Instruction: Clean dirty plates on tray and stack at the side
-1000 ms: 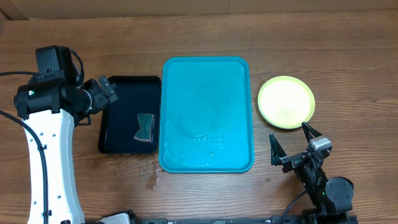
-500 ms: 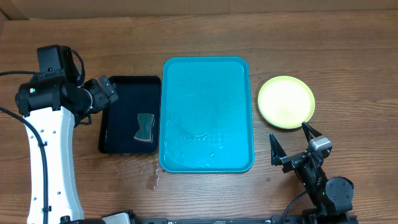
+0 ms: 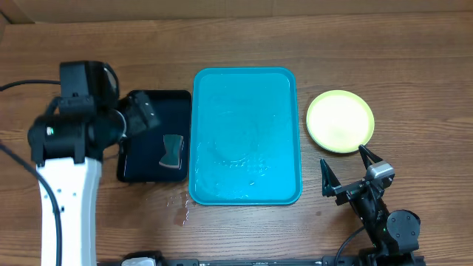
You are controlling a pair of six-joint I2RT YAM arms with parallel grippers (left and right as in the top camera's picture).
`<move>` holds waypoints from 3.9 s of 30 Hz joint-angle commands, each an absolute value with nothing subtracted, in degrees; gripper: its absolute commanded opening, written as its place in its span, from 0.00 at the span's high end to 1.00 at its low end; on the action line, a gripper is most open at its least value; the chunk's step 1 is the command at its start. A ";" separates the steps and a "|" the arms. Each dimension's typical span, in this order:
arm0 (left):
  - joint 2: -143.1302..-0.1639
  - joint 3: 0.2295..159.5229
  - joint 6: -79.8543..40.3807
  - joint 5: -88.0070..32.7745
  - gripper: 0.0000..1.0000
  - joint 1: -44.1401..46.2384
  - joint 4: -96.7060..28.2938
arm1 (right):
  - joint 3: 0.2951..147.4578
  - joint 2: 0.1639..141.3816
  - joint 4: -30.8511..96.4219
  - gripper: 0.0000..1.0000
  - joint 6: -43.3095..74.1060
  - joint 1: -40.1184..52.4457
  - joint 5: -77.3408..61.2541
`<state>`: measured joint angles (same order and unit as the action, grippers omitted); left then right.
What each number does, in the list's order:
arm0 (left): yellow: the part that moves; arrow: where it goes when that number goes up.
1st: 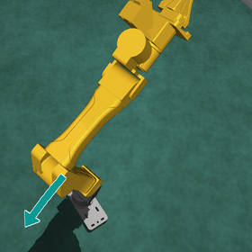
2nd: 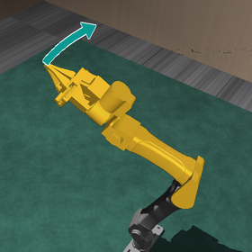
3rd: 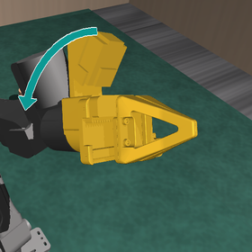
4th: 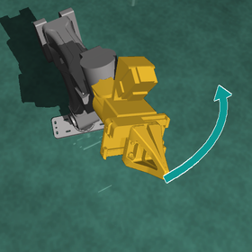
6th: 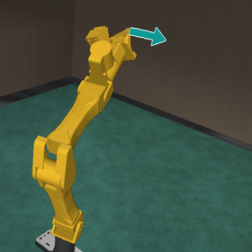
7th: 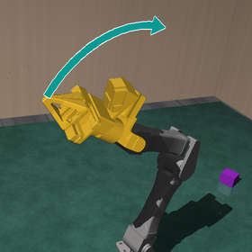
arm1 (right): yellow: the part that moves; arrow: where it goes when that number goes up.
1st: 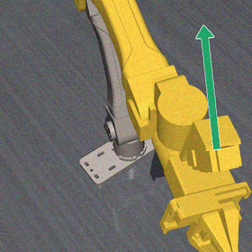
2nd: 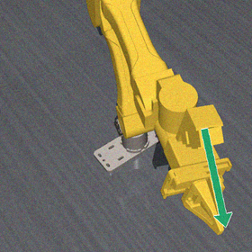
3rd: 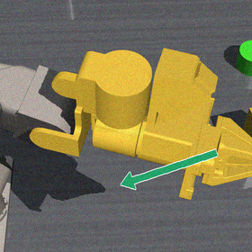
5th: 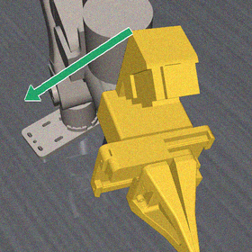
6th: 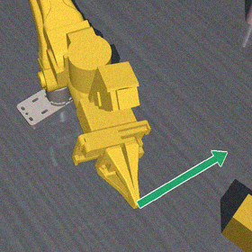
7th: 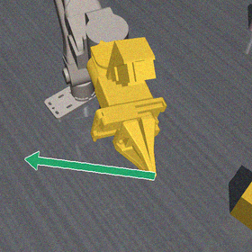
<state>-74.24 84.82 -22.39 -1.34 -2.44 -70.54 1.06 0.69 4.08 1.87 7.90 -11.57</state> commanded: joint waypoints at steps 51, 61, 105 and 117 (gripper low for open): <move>-0.25 18.28 -23.20 -2.72 0.00 0.34 17.61 | 0.45 0.16 3.77 0.00 1.67 7.66 -10.98; -0.21 6.48 -23.22 -2.98 0.00 0.25 29.23 | 0.45 0.16 3.77 0.00 1.67 7.66 -10.98; -0.25 0.27 0.21 -2.42 0.00 -2.28 -4.32 | 0.45 0.16 3.77 0.00 1.67 7.66 -10.98; -0.25 0.27 0.21 -2.42 0.00 -2.28 -4.32 | 0.45 0.16 3.77 0.00 1.67 7.66 -10.98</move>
<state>-0.69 0.47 -1.23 -2.37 -2.00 -4.29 1.06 0.69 4.08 1.87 7.90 -11.55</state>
